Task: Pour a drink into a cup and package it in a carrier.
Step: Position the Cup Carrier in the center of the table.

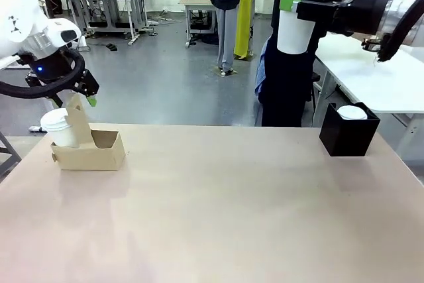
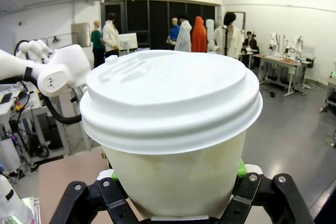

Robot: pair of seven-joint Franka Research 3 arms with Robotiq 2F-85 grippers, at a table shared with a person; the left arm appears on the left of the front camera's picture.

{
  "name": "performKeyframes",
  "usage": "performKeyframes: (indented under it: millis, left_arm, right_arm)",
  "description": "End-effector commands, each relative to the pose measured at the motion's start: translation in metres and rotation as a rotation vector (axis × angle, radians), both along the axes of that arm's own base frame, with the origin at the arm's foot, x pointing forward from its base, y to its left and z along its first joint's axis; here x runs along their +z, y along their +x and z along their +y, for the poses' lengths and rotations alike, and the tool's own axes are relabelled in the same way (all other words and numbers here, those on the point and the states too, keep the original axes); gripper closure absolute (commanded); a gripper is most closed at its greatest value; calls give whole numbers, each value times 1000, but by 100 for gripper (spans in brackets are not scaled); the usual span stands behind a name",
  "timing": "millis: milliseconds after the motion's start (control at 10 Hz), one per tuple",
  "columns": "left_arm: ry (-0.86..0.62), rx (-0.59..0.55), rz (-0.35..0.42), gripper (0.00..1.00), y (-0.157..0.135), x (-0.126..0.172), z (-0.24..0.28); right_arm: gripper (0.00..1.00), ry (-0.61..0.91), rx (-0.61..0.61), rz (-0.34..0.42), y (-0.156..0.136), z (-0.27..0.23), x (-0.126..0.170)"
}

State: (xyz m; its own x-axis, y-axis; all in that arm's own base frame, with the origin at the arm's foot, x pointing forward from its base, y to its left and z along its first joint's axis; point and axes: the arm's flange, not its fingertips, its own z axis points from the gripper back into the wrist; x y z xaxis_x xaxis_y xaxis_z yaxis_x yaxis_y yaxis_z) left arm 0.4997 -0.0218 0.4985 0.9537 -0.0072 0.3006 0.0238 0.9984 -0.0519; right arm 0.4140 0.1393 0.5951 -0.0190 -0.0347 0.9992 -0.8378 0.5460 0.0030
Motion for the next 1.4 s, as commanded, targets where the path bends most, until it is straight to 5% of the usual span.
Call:
performKeyframes:
  millis: [0,100,200,300,400,1300]
  left_arm:
    - [63,19,-3,60,4,2,0]
    - [66,15,-5,60,6,1,0]
    - [73,18,-6,100,7,1,1]
    - [103,23,-12,65,7,-1,2]
    - [104,24,-12,100,7,-1,2]
    - [79,-3,6,98,5,-5,2]
  right_arm:
    - [20,17,2,-12,1,2,2]
    - [20,17,2,-12,1,2,2]
    - [20,17,2,-12,1,2,2]
    - [20,17,2,-12,1,2,2]
    - [20,17,2,-12,1,2,2]
    - [20,17,2,-12,1,2,2]
